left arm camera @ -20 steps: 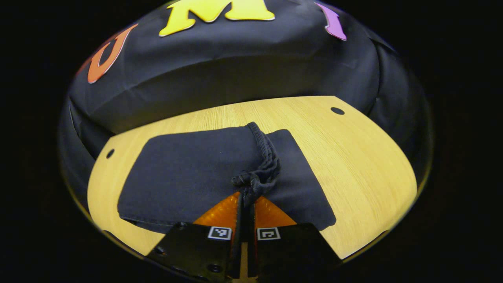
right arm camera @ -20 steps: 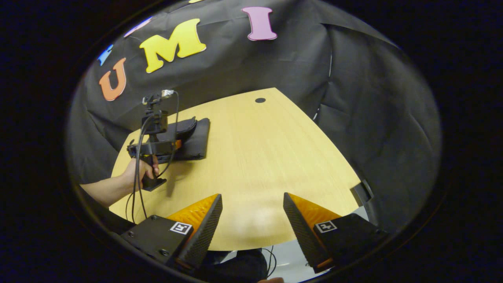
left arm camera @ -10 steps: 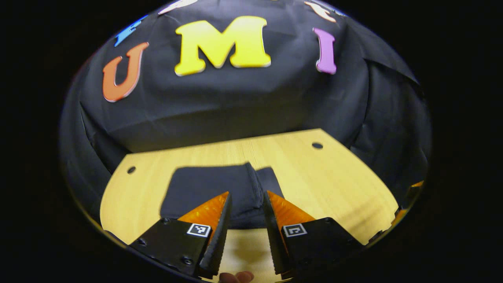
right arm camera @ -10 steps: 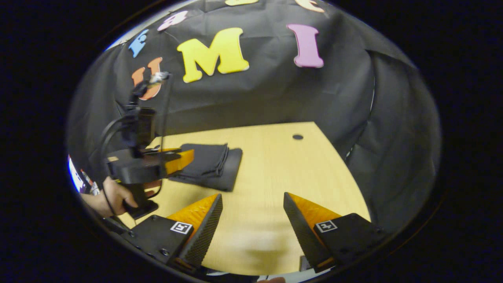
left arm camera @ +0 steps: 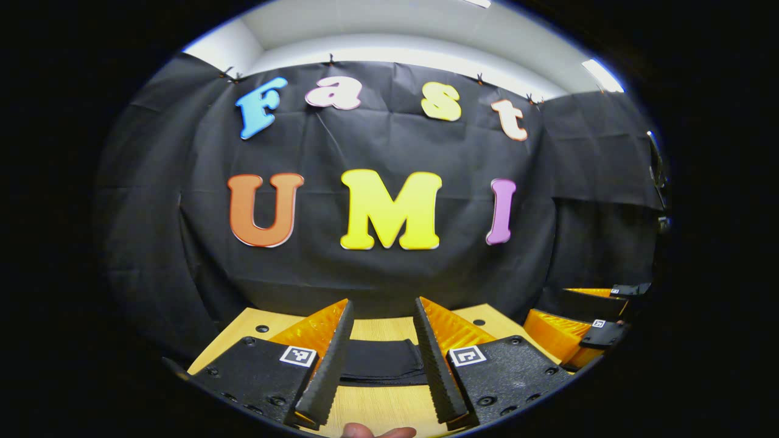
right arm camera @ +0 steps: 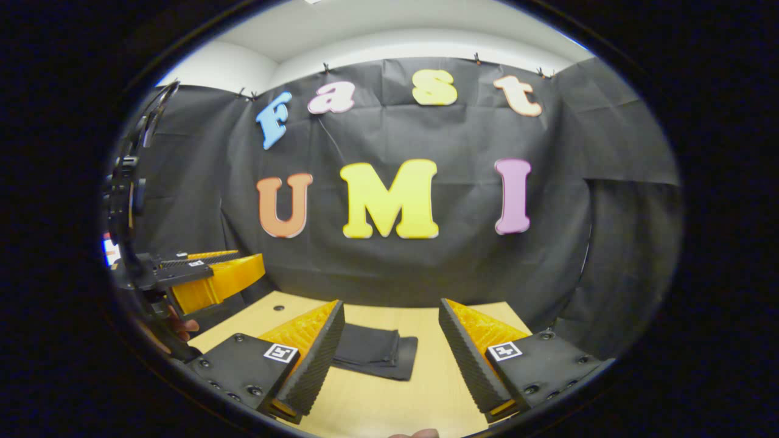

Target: Grasp the waist and the cuffs of the jeans and fold them to make the two legs overlap; first hold the waist and fold one-third of the jeans toward the cuffs, then hold the cuffs and fold the remaining one-third in the same direction to finish folding.

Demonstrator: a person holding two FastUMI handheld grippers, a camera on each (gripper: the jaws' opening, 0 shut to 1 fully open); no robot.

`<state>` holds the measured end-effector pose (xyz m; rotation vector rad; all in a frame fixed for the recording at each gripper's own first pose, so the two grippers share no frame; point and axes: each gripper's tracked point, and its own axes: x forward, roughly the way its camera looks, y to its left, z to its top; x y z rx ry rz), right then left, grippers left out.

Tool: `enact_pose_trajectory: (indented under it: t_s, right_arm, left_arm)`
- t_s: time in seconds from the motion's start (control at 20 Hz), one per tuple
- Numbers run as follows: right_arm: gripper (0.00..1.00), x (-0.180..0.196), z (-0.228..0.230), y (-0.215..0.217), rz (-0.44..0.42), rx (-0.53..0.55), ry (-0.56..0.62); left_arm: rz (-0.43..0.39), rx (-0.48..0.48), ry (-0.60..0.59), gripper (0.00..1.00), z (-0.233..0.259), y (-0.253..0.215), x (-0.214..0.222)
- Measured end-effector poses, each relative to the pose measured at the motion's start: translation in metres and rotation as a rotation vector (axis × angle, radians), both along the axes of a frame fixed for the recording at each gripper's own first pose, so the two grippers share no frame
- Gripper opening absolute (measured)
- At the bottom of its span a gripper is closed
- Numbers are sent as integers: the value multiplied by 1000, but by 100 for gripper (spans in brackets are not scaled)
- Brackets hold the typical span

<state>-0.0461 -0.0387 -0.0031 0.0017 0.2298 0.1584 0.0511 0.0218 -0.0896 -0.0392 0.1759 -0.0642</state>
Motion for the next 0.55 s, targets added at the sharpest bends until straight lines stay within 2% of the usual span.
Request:
enact_pose_trajectory:
  t_s: [0.25, 0.3, 0.35, 0.4, 0.45, 0.5, 0.55]
  right_arm:
    - [94, -52, 35, 31, 14, 10, -72]
    - [94, -57, 39, 32, 15, 13, -89]
    - [94, -61, 43, 34, 14, 20, -104]
    - [94, -65, 46, 34, 8, 28, -116]
    - [94, -68, 49, 34, 0, 39, -126]
    - [94, -68, 51, 31, -12, 48, -132]
    - [94, -69, 53, 29, -17, 55, -133]
  left_arm:
    - [60, -38, -51, 66, 35, 32, -41]
    - [70, -36, -70, 56, 43, 35, -48]
    - [81, -33, -91, 66, 48, 37, -59]
    - [100, -25, -104, 61, 53, 42, -68]
    - [118, -11, -114, 64, 54, 47, -75]
    - [140, 4, -120, 80, 57, 52, -81]
    - [152, 14, -122, 81, 56, 53, -87]
